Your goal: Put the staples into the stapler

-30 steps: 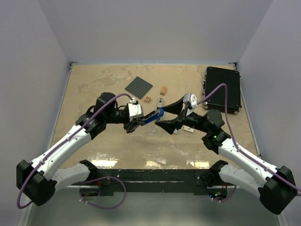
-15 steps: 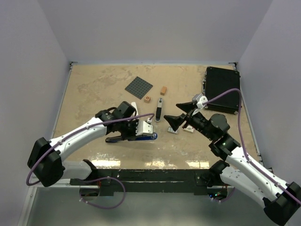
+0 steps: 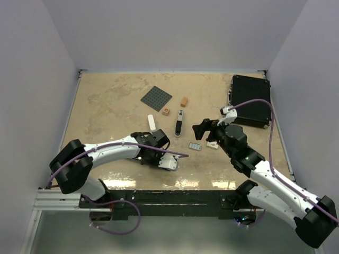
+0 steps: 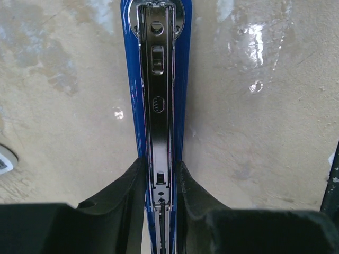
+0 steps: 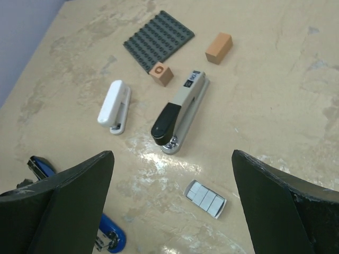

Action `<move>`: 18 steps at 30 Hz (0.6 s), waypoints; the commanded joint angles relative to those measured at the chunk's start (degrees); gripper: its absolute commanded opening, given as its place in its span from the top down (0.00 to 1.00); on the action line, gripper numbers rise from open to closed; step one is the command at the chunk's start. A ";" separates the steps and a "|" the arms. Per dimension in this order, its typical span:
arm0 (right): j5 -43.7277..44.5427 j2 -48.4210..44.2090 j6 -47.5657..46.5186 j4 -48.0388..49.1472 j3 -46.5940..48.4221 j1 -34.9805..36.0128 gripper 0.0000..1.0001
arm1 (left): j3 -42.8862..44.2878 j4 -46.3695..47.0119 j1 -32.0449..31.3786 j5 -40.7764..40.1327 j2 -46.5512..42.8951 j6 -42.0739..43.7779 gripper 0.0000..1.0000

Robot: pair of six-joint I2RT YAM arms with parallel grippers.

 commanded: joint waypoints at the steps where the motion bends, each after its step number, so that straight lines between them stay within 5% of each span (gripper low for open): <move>1: 5.41 1.22 4.21 -2.07 0.70 0.09 0.01 | -2.57 5.47 -3.15 -4.48 1.25 4.30 0.95; 6: 5.32 2.27 4.73 -1.72 0.96 0.01 0.02 | -3.89 7.32 -3.86 -4.58 2.31 4.57 0.84; 11: 5.23 5.08 8.15 -4.88 2.98 0.01 0.01 | -4.15 7.76 -4.04 -4.75 0.12 3.70 0.58; 14: 3.04 7.37 9.22 -6.90 4.21 0.01 0.01 | -3.80 8.03 -4.04 -6.51 -1.90 2.99 0.30; 15: 2.34 7.98 8.61 -7.60 5.26 0.01 0.01 | -3.89 8.11 -4.04 -6.68 -2.52 2.82 0.02; 18: 1.80 11.06 7.20 -11.11 8.07 0.09 0.02 | -3.71 9.34 -4.04 -7.48 -6.12 1.24 0.00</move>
